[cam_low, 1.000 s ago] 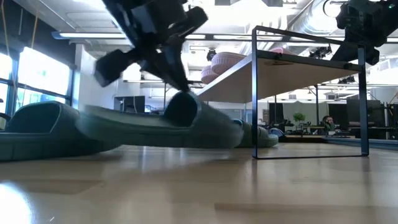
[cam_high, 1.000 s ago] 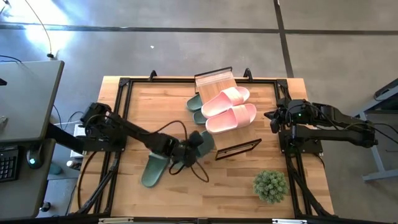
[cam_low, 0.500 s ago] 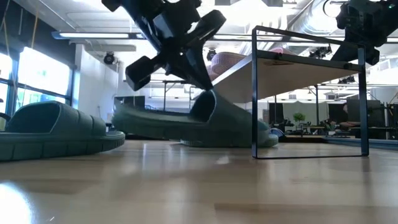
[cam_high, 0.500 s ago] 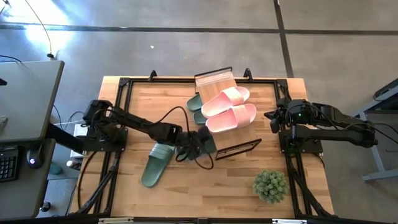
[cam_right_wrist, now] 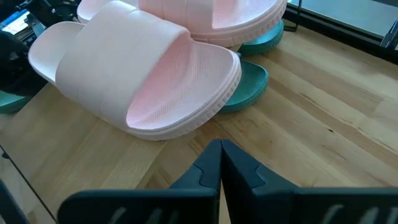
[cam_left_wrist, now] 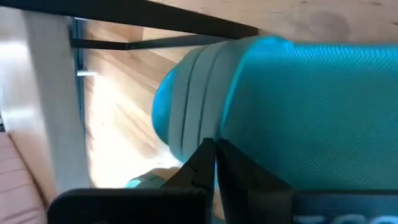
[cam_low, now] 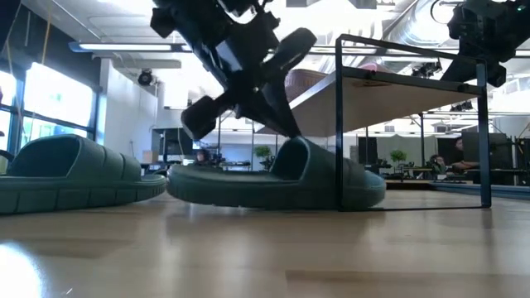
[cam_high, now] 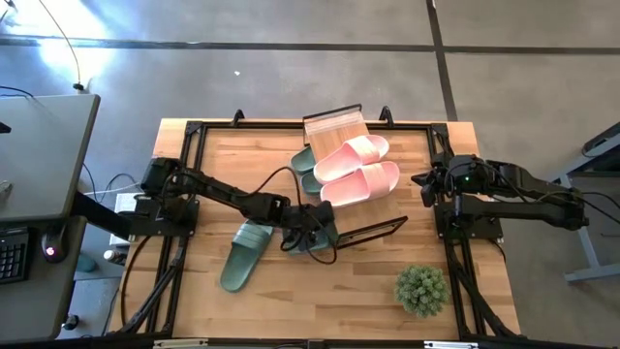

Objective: Pick and place slides into the shelf
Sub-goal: Put the green slide under the shelf

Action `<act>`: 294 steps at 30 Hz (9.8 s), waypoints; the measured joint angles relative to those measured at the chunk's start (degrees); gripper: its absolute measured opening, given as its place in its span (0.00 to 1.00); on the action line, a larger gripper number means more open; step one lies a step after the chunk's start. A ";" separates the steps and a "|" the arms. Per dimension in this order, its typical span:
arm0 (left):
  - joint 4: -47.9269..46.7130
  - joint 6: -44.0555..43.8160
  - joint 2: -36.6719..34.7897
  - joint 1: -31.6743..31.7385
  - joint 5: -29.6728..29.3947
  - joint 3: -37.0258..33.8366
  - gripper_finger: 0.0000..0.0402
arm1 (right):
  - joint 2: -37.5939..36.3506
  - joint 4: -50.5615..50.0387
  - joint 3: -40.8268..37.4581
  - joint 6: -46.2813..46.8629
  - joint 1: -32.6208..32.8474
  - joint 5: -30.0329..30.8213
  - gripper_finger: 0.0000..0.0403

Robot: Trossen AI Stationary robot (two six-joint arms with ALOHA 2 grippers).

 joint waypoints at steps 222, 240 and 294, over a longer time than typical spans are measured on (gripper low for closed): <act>13.30 -72.51 6.92 0.37 -5.28 -8.41 0.00 | 50.88 36.28 -21.18 21.30 -47.26 -61.49 0.00; 16.36 -71.12 6.88 0.37 -2.12 -8.44 0.00 | 50.86 34.10 -21.18 20.99 -45.36 -59.61 0.00; -8.74 -64.60 -13.36 0.39 -7.23 -8.33 0.00 | 14.90 17.52 -21.16 22.24 -45.08 -37.97 0.00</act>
